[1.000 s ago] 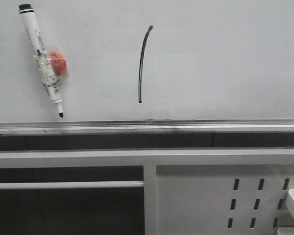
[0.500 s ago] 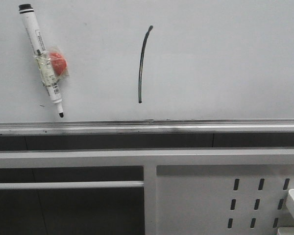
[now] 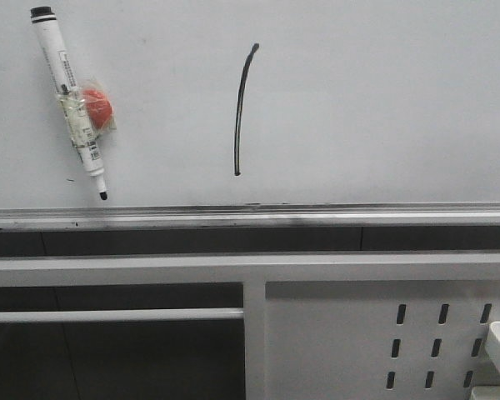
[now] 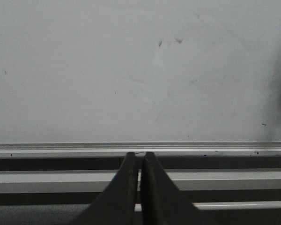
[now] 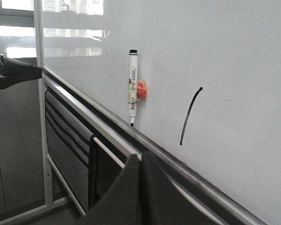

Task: Write number 1 on whiteboard

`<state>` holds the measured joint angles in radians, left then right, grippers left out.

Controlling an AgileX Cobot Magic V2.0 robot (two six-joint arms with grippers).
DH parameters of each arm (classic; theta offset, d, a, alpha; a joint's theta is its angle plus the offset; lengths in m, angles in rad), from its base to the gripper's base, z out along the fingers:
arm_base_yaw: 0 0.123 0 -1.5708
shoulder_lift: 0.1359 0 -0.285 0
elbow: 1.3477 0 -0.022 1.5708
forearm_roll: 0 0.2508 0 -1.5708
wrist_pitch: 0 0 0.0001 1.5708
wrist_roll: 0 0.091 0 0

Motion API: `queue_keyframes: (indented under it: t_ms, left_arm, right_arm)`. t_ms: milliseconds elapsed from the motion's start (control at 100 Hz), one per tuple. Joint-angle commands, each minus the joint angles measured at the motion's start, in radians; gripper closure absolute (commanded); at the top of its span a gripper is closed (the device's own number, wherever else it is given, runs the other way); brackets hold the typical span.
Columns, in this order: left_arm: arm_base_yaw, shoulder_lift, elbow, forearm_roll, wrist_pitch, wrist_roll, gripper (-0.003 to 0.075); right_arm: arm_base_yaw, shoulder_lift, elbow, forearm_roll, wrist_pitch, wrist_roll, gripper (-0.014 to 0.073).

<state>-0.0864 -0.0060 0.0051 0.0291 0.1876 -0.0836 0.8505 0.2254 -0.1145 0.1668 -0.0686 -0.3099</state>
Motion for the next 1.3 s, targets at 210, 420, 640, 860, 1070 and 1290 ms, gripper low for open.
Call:
queue_keyframes:
  t_ms: [210, 420, 640, 860, 1070, 1290]
  left_arm:
    - [0.003, -0.021, 0.034, 0.016, 0.054, -0.004, 0.074]
    - [0.022, -0.021, 0.034, 0.037, 0.097, -0.004, 0.074]
    - [0.022, -0.021, 0.034, 0.065, 0.097, -0.002, 0.074]
    - [0.022, -0.021, 0.034, 0.065, 0.097, -0.002, 0.074]
    - [0.022, -0.021, 0.034, 0.065, 0.097, -0.002, 0.074]
    - [0.022, -0.021, 0.034, 0.065, 0.095, -0.002, 0.074]
  right_arm:
    - [-0.005, 0.008, -0.025, -0.004, -0.079, 0.002, 0.0652]
    - [-0.005, 0.008, -0.025, -0.004, -0.079, 0.002, 0.0652]
    - [-0.005, 0.008, -0.025, -0.004, -0.079, 0.002, 0.0652]
    - [-0.005, 0.008, -0.025, -0.004, -0.079, 0.002, 0.0652]
    - [-0.005, 0.008, -0.025, -0.004, -0.079, 0.002, 0.0652]
    - [-0.005, 0.008, -0.025, -0.004, -0.079, 0.002, 0.0652]
